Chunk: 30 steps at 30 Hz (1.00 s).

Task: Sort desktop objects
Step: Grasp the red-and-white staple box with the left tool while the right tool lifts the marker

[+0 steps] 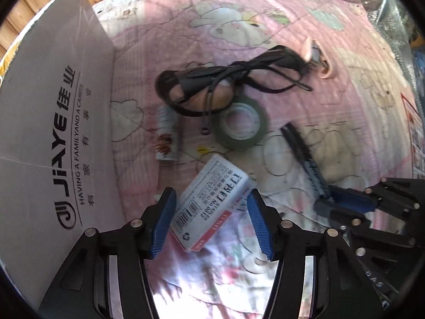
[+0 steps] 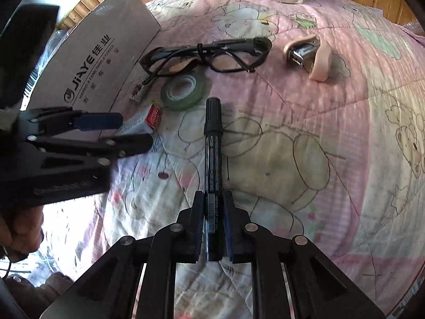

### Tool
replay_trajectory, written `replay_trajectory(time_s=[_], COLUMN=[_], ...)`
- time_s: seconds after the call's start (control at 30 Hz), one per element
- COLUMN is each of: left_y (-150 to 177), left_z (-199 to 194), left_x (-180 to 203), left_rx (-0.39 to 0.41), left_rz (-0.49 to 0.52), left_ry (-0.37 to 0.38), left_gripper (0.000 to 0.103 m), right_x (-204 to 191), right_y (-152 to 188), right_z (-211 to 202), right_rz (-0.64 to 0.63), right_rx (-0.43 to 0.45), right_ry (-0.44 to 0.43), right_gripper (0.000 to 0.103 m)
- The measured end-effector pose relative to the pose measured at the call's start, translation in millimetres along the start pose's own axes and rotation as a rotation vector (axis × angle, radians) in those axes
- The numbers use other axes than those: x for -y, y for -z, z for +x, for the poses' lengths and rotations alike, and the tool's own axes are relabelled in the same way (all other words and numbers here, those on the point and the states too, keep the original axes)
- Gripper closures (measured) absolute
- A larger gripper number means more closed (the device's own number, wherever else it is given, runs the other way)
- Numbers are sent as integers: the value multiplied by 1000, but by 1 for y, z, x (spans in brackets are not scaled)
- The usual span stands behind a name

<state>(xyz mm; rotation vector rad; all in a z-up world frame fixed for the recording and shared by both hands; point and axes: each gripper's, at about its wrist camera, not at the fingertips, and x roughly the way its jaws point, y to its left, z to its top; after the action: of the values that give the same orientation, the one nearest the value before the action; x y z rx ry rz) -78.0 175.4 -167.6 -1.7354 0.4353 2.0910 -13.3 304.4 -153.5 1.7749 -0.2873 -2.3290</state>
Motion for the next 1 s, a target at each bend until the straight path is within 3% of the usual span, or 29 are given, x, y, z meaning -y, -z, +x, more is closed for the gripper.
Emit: replay_trajectory(time_s=[0.1, 0.13, 0.2, 0.27, 0.6, 0.8, 1.0], left_y=[7, 9, 13, 13, 24, 31, 35], left_z=[8, 7, 4, 1, -28, -55, -59], left_x=[-12, -15, -19, -26, -34, -29, -13], left_rx=[-48, -22, 3, 9, 39, 65, 75], left_rz=[-57, -65, -60, -90, -145, -137, -134], left_ry=[44, 49, 21, 58, 124, 135, 130], left_gripper=[48, 49, 76, 89, 90, 90, 90], right_x=[0, -1, 0, 2, 19, 5, -18], right_y=[-3, -4, -5, -5, 0, 11, 26], right_z=[2, 2, 3, 3, -11, -21, -21], right_rz=[-7, -12, -12, -7, 56, 50, 41], right_rx=[16, 21, 32, 42, 34, 26, 9], right_ry=[0, 3, 2, -4, -50, -55, -42], right_gripper=[87, 88, 88, 89, 88, 88, 88])
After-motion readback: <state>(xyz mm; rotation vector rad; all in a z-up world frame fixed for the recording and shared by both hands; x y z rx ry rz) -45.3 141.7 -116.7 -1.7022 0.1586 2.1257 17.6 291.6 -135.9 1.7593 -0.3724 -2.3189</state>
